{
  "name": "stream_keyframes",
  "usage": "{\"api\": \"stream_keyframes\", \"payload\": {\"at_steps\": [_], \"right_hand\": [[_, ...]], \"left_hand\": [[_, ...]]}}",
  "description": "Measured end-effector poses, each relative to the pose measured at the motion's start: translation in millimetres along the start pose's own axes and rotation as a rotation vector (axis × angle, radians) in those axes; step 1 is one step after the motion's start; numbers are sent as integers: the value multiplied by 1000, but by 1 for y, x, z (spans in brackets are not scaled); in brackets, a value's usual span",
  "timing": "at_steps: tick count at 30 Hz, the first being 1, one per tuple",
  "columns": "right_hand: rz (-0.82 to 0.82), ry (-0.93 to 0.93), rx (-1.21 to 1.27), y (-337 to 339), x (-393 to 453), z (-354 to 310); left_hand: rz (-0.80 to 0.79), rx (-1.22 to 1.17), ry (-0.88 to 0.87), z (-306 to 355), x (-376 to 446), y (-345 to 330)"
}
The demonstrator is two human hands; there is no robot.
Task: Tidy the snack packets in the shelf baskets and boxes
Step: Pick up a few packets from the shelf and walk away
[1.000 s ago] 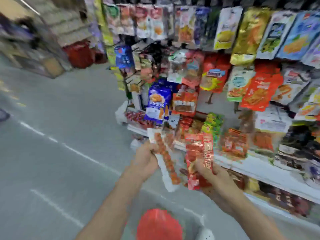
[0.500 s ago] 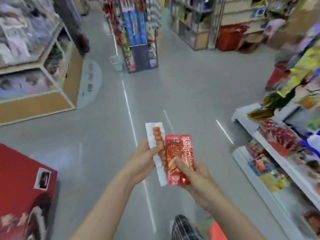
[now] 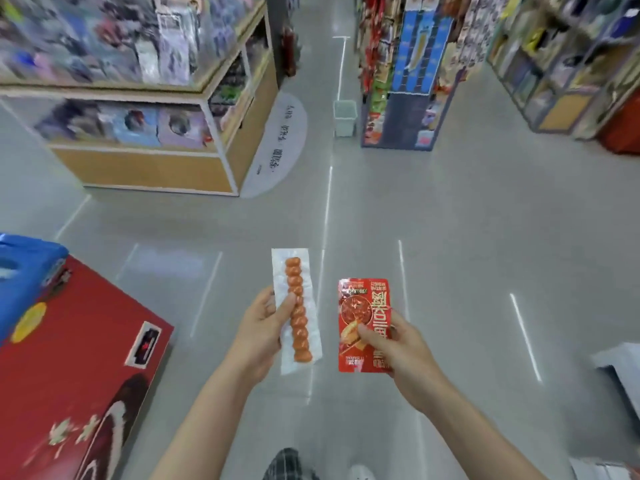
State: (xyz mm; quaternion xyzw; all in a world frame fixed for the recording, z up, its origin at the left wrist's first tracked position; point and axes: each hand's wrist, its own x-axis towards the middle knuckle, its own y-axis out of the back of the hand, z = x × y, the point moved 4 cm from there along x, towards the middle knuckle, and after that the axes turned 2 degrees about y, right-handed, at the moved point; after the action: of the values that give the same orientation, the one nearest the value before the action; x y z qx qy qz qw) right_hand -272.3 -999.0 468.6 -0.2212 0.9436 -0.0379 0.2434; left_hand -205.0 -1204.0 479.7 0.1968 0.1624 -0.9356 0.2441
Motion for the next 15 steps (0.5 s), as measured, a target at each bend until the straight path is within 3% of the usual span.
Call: {"api": "stream_keyframes", "payload": {"at_steps": [8,15], "right_hand": [[-37,-31,-41,-113,230,-62],[57,-47,82,-164,378,-140]], "left_hand": [[42,-74,58,93,200,112],[-36,87,92,206,387,113]]}}
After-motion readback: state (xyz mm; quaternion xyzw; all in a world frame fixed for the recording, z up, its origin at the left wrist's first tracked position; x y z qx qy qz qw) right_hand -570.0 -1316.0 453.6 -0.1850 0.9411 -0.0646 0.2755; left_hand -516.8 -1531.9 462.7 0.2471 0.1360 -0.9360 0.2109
